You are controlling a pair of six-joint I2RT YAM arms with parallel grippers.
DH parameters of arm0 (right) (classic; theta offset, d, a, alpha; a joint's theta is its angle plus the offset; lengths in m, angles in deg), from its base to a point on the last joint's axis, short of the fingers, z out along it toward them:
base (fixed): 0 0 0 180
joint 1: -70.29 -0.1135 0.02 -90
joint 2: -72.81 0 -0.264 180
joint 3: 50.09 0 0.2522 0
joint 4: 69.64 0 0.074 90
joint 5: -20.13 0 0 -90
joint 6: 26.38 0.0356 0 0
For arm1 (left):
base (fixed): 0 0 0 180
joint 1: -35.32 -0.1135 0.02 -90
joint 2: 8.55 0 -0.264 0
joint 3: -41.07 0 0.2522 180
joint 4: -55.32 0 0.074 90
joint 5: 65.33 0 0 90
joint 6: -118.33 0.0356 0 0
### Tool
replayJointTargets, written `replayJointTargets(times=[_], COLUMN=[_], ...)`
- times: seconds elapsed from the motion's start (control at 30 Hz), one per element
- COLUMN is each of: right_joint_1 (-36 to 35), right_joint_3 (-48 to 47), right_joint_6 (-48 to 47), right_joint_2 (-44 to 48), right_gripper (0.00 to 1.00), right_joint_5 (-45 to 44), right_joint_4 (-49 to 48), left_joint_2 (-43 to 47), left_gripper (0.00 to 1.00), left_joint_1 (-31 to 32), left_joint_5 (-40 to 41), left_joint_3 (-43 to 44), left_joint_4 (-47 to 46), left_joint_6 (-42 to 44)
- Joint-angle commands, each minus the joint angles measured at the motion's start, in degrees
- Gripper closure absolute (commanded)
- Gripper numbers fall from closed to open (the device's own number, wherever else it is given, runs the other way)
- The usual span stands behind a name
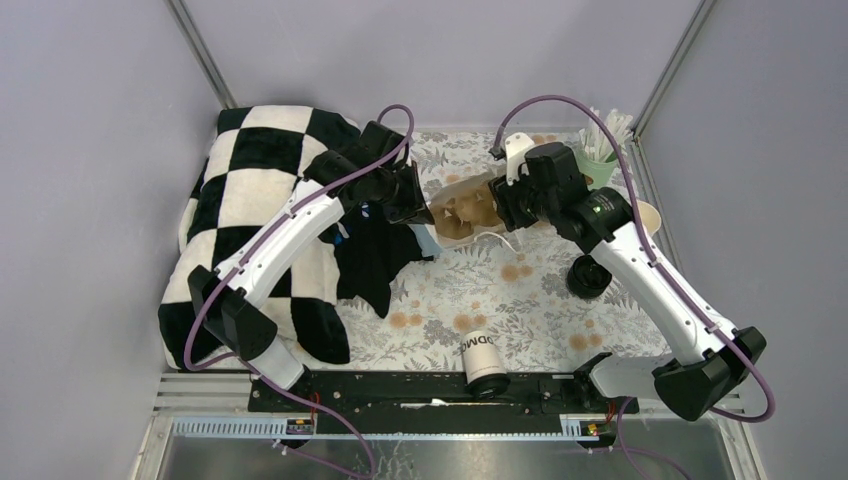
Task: Pack the takeout coffee
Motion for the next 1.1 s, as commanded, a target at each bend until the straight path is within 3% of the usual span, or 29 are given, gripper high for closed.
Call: replayJointTargets(times=[0.0,0.17,0.4,0.53,0.77,1.07], right_joint_1=[0.1,0.1,0.1,0.0,0.1,0.1], right_joint_3=[-8.2,-11.3,-6.9,-0.9,4.8,15.9], right_joint_6=[3.1,2.2,3.2,-4.6,-15.5,-24.7], right_joint_2=[-0.4,-1.7,1.2,4.9,3.3,3.9], right_gripper=[0.43,0.38,0.36,0.37,0.49,0.57], right_joint_5=[-11.0,-15.2,-4.9,-2.4,-2.7,-0.8], right_joint_4=[5.1,10.9,6.6,3.1,-3.4,-19.4], left_joint_2=[1.6,1.0,0.6,0.5,-0.4,-1.6], left_gripper=[1.0,1.0,1.0,1.0,1.0,1.0], left_joint_1=[-0.5,-0.5,-0.5,-0.5,-0.5,-0.5], left_joint_5=[-2.3,-3.1,-3.8,-4.9,-5.6,-7.0], left_joint_3=[0.6,0.4,0.1,-1.2,-1.0,0.1], left_joint_4=[-2.1,-2.2,-2.2,-3.4,-3.4,-3.4], left_joint_6=[0.9,0.9,1.4,0.9,1.2,1.7])
